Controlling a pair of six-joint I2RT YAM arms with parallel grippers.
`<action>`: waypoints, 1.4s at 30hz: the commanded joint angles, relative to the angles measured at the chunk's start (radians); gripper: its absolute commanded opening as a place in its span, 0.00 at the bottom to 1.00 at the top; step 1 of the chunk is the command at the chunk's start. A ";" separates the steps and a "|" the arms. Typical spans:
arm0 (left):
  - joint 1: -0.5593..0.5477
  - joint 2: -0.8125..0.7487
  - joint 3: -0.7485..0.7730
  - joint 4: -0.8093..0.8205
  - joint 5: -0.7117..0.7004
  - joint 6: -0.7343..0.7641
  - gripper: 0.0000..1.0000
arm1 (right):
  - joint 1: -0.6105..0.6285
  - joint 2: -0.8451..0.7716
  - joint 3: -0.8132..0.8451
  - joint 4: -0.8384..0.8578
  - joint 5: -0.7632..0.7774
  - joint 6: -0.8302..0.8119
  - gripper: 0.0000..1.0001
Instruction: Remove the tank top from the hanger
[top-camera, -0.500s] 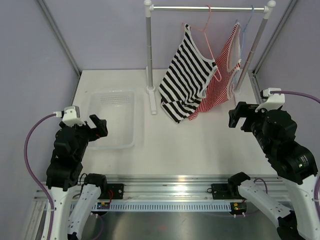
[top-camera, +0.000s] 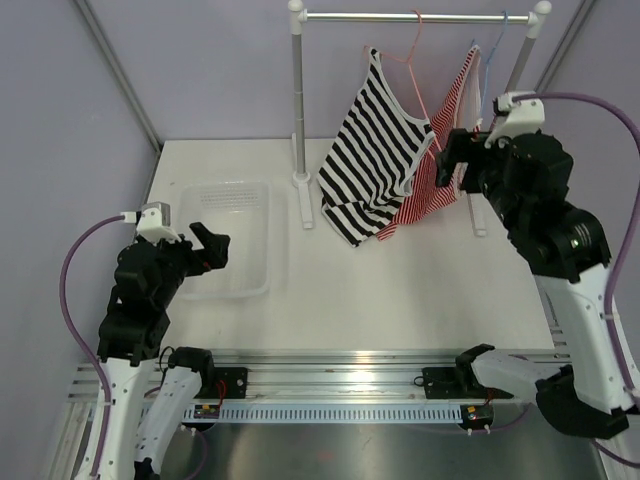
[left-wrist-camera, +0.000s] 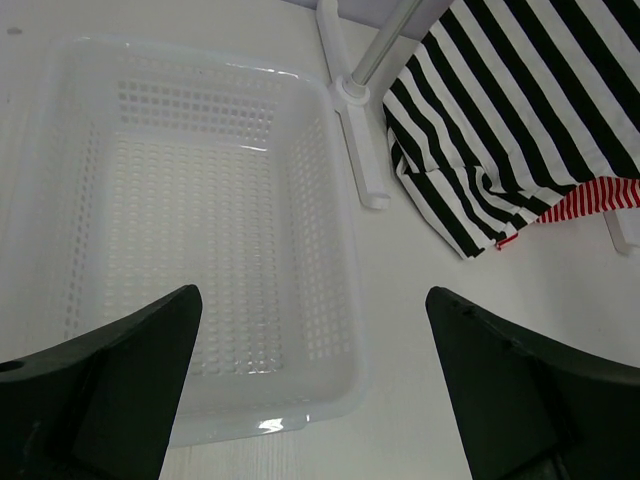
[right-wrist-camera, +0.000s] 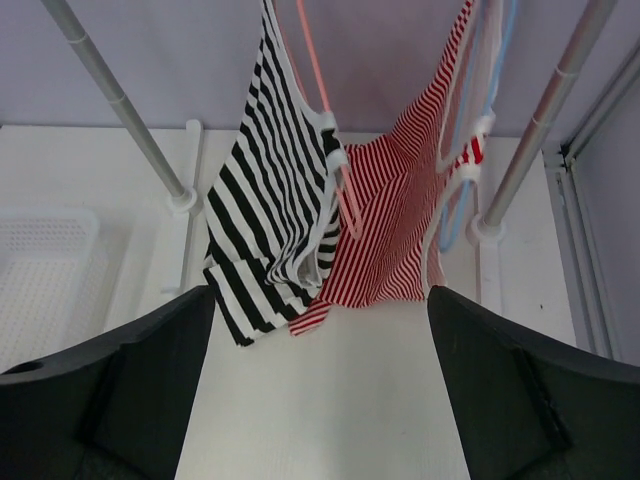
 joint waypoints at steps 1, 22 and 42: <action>0.002 -0.005 -0.025 0.053 0.073 0.009 0.99 | -0.023 0.214 0.225 0.022 -0.061 -0.097 0.94; 0.002 -0.042 -0.069 0.074 0.164 -0.011 0.99 | -0.226 0.884 0.835 -0.069 -0.524 -0.181 0.57; 0.002 -0.048 -0.072 0.077 0.179 -0.007 0.99 | -0.218 0.948 0.866 0.067 -0.523 -0.122 0.00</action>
